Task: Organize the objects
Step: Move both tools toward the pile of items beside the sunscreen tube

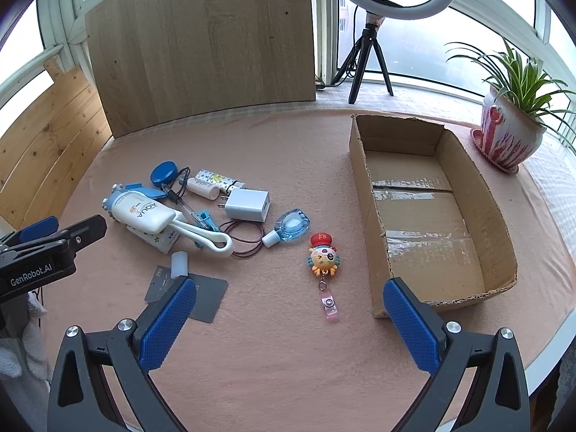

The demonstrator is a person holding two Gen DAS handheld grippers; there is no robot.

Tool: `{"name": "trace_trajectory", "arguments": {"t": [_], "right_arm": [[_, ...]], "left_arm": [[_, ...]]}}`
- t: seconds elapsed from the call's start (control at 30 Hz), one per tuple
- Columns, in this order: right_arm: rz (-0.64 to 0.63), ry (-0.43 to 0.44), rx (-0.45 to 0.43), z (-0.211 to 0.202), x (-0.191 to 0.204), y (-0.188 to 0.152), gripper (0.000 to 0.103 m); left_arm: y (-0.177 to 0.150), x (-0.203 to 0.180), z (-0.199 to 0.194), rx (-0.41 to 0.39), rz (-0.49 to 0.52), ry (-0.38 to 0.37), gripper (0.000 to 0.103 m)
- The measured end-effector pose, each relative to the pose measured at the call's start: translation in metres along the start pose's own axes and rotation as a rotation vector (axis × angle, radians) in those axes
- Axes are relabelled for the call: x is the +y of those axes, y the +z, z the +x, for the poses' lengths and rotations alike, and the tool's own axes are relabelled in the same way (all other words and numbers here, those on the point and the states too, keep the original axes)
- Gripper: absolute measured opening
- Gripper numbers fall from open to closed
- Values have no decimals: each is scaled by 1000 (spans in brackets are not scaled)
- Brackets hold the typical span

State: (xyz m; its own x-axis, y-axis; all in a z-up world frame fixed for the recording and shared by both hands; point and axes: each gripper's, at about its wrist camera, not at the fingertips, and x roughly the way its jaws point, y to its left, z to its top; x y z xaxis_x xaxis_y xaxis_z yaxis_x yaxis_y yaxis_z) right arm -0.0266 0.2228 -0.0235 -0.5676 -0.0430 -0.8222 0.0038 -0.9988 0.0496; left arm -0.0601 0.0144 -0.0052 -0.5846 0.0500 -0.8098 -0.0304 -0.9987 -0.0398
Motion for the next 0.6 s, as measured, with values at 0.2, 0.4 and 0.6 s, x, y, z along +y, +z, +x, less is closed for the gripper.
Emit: {"name": "trace_trajectory", "arguments": {"t": [0.2,0.4,0.6], "right_arm": [[31,-8,6,0,-12,0,102],[44,-4,6,-2,-19,-2,102],[56,-9,12,-4,-26,-3,102]], "left_arm": [[23,-4,20,14,20,-13,103],[45,-8,46,34,20,4,103],[57,-21,67,57,60,14,103]]}}
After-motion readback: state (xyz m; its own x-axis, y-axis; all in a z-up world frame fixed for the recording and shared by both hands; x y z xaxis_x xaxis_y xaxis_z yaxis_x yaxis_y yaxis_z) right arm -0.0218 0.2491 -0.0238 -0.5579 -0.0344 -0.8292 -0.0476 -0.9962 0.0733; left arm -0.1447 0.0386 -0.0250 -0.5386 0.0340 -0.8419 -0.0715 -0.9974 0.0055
